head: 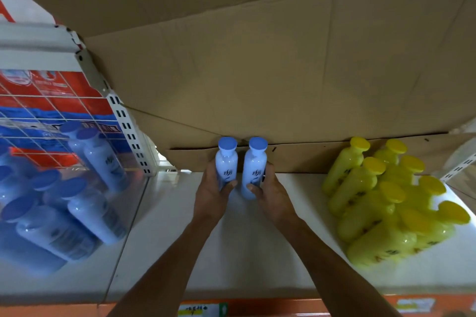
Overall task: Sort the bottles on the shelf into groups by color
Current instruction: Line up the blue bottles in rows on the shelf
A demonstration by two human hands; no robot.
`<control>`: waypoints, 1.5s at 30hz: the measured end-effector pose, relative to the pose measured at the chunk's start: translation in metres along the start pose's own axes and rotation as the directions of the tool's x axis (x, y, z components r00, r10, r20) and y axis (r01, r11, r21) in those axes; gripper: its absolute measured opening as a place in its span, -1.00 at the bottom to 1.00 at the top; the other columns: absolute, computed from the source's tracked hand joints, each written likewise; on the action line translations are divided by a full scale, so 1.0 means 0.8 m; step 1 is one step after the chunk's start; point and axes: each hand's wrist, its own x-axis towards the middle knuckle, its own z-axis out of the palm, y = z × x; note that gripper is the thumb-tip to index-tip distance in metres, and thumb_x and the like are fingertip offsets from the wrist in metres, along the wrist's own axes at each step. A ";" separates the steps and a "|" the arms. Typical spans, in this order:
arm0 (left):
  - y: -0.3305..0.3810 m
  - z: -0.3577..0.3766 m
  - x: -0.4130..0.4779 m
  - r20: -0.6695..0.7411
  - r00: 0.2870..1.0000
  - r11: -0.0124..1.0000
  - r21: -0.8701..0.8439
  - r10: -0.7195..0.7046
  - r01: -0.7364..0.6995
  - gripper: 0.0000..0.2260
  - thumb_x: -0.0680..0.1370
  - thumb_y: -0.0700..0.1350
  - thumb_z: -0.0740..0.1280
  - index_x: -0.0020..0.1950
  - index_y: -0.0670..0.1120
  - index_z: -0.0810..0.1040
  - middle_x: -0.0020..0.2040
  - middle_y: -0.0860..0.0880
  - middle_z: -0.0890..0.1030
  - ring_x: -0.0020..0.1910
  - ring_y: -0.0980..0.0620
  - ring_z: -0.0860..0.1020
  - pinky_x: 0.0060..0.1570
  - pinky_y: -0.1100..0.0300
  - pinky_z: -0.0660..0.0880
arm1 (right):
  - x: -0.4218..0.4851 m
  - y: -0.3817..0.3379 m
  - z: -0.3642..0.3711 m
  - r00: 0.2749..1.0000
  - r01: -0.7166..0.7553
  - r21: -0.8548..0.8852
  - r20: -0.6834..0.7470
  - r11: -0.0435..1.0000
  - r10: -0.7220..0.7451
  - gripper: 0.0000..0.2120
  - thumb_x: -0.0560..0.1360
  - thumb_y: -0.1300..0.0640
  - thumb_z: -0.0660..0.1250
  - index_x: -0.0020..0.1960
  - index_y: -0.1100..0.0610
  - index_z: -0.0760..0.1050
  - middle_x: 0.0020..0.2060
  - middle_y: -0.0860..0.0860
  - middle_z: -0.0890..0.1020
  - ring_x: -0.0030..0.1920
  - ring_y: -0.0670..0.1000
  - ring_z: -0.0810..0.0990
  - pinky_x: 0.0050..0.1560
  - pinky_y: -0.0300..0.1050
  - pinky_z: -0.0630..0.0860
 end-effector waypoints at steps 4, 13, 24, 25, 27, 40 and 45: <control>-0.003 -0.003 0.005 0.004 1.000 0.999 0.038 0.003 -0.004 -0.46 0.52 -0.07 0.43 0.44 0.01 0.28 0.22 0.04 0.54 0.14 0.01 0.55 0.11 0.05 0.51 | 0.000 -0.004 -0.002 1.000 -0.021 -0.009 0.005 1.000 0.021 -0.42 0.55 0.10 0.32 0.46 -0.03 0.10 0.21 -0.12 0.49 0.14 -0.08 0.49 -0.02 -0.20 0.39; -0.003 -0.012 0.007 0.065 0.998 0.999 0.035 -0.018 0.016 -0.43 0.52 -0.07 0.44 0.46 0.05 0.26 0.25 0.09 0.54 0.17 0.04 0.54 0.16 0.03 0.49 | -0.002 -0.009 0.000 0.998 -0.059 -0.034 -0.006 0.998 0.058 -0.45 0.56 0.12 0.31 0.44 0.00 0.11 0.19 -0.05 0.52 0.14 0.01 0.53 0.01 -0.14 0.41; 0.001 -0.026 -0.009 0.059 0.998 0.999 0.036 -0.023 0.021 -0.28 0.45 0.04 0.50 0.51 0.04 0.22 0.30 0.07 0.48 0.23 0.08 0.49 0.14 0.14 0.45 | -0.034 -0.001 0.015 0.984 -0.137 -0.158 -0.135 0.978 0.116 -0.47 0.52 0.05 0.37 0.36 0.15 0.21 0.29 0.08 0.43 0.29 0.09 0.44 0.16 -0.02 0.46; 0.000 -0.032 -0.017 0.046 0.998 0.998 0.056 -0.037 0.034 -0.27 0.46 0.07 0.49 0.52 0.07 0.20 0.29 0.06 0.46 0.22 0.09 0.48 0.16 0.12 0.45 | -0.045 0.002 0.021 0.984 -0.118 -0.195 -0.158 0.974 0.088 -0.50 0.51 0.05 0.38 0.32 0.18 0.24 0.25 0.09 0.43 0.25 0.11 0.45 0.14 0.00 0.48; -0.005 -0.049 -0.035 -0.006 0.999 0.991 0.124 -0.042 0.043 -0.33 0.49 0.09 0.45 0.52 0.10 0.21 0.29 0.05 0.45 0.20 0.10 0.48 0.15 0.09 0.48 | -0.064 0.006 0.034 0.987 -0.051 -0.244 -0.159 0.968 0.012 -0.58 0.50 0.06 0.38 0.24 0.19 0.31 0.15 0.07 0.44 0.17 0.10 0.48 0.06 0.01 0.50; -0.048 -0.195 -0.142 -0.427 0.900 0.945 0.321 0.085 0.063 -0.92 0.55 -0.13 0.38 0.01 0.01 0.55 -0.16 0.09 0.58 -0.22 0.11 0.58 -0.24 0.03 0.58 | -0.067 -0.077 0.147 0.930 0.343 -0.209 0.210 0.916 -0.301 -0.65 0.56 0.03 0.29 0.33 0.03 0.42 0.22 -0.02 0.52 0.20 -0.01 0.49 0.17 -0.06 0.48; -0.070 -0.251 -0.178 -0.542 0.837 0.941 0.315 0.069 0.126 -0.85 0.52 -0.12 0.40 0.01 -0.02 0.46 -0.11 0.04 0.55 -0.15 0.04 0.54 -0.17 0.02 0.56 | -0.065 -0.127 0.207 0.889 0.376 -0.084 0.313 0.923 -0.334 -0.54 0.54 0.03 0.33 0.41 -0.03 0.33 0.31 -0.07 0.47 0.27 -0.07 0.46 0.24 -0.03 0.47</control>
